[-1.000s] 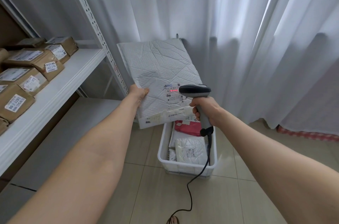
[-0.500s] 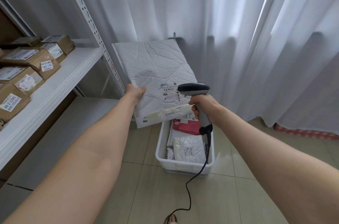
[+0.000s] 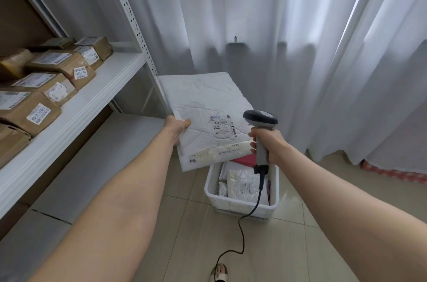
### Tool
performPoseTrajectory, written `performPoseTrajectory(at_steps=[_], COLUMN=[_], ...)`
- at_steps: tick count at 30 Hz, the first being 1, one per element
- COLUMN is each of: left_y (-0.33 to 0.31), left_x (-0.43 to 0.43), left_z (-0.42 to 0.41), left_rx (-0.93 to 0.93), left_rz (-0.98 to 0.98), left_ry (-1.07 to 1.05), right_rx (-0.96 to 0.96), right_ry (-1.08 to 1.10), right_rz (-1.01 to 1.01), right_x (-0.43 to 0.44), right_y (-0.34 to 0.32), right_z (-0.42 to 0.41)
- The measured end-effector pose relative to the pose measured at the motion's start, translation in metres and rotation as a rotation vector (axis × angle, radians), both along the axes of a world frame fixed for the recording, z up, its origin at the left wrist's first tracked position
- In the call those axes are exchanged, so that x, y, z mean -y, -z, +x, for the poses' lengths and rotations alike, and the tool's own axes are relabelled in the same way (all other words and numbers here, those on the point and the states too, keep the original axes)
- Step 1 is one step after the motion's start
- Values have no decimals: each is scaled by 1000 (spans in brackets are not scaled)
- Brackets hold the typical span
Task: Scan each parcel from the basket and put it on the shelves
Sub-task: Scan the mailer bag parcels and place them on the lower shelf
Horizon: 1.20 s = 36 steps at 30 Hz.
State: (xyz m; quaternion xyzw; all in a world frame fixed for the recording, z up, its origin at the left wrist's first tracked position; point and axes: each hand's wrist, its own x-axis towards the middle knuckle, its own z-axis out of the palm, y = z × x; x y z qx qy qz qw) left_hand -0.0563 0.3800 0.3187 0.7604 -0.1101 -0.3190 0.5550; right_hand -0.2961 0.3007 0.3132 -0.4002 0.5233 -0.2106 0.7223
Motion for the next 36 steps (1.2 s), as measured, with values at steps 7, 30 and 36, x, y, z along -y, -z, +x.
performPoseTrajectory(at_steps=[7, 30, 36], left_y=[39, 178, 214], left_x=[-53, -337, -397], left_z=[6, 199, 261], left_rx=[-94, -204, -61], left_rz=[0, 0, -16], left_ry=[-192, -639, -717], right_rx=[-128, -177, -122], right_ry=[-209, -349, -430], right_rz=[112, 59, 25], right_x=[-36, -254, -320], right_y=[23, 165, 227], right_z=[29, 314, 395])
